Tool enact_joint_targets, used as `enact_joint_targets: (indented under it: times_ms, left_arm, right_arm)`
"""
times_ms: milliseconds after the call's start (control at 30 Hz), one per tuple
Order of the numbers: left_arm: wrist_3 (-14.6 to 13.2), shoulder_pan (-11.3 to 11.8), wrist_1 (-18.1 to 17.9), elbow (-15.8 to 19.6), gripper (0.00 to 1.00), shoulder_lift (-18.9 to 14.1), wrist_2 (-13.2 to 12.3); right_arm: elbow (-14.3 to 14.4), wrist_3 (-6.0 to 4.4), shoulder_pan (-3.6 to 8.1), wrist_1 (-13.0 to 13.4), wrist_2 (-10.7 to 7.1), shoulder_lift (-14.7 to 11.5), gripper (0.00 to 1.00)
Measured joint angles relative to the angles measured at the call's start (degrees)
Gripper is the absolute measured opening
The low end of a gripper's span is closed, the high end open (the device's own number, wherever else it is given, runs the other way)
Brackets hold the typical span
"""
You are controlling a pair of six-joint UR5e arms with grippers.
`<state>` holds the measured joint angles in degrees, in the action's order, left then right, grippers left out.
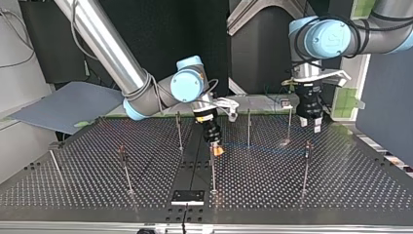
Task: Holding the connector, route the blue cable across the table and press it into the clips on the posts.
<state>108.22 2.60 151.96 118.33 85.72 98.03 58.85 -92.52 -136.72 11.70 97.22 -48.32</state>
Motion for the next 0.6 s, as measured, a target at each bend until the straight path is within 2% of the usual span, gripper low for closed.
enact_joint_targets:
  times_ms: [167,367,600]
  left_arm:
    - [-2.17,-1.20,0.63,2.54,1.00,-2.66,-0.24]
    - [-5.03,-3.67,0.79,2.79,1.00,-5.26,-0.53]
    - [-7.11,-7.23,-1.77,-0.22,1.00,-3.11,1.78]
  right_arm:
    - [0.00,0.17,0.35,-0.03,-0.17,0.00,0.00]
    - [0.00,0.24,0.59,-0.09,-0.48,-0.06,0.00]
    - [0.00,0.32,0.69,-0.09,-0.67,-0.07,0.00]
